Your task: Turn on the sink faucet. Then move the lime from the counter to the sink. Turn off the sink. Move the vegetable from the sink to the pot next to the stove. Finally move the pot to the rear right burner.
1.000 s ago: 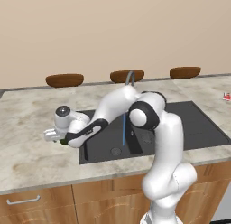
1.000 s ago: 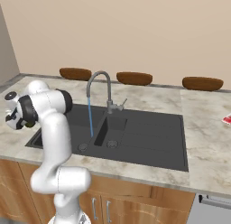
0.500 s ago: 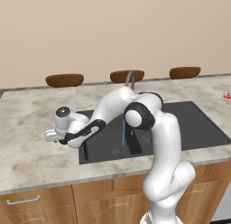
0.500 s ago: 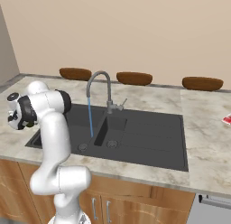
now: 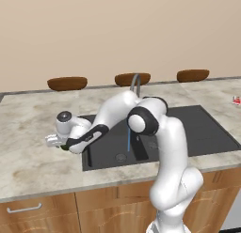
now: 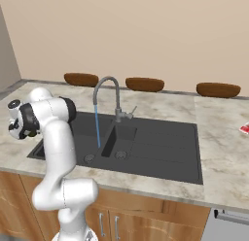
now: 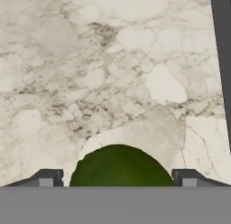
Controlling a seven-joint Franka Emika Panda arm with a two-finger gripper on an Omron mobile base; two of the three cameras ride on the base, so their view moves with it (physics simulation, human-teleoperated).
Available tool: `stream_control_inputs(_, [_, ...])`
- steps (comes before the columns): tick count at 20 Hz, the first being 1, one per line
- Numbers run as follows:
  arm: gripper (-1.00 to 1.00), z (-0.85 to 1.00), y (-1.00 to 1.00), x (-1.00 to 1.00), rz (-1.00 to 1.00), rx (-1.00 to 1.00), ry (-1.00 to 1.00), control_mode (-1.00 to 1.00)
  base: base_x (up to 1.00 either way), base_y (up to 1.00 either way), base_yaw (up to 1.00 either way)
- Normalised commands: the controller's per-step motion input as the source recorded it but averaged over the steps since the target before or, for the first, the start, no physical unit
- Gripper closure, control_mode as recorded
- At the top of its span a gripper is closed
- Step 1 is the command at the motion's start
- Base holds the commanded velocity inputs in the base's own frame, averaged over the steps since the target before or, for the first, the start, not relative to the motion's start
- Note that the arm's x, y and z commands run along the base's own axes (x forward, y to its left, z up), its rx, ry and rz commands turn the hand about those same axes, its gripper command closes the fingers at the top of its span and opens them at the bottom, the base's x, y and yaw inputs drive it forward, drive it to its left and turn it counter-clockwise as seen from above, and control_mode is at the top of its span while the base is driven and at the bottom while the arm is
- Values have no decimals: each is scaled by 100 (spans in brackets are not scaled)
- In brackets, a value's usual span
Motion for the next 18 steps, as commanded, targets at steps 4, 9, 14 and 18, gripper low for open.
stream_control_inputs(4, [100, -28, 0, 0, 0, 0, 0, -100, 0, 0, 0])
stream_control_inputs(9, [100, -11, 0, 0, 0, 0, -1, -100, 0, 0, 0])
stream_control_inputs(14, [100, 28, -36, -1, 1, 5, -16, -100, 0, 0, 0])
stream_control_inputs(18, [100, 41, -69, -13, -4, 6, -11, -100, 0, 0, 0])
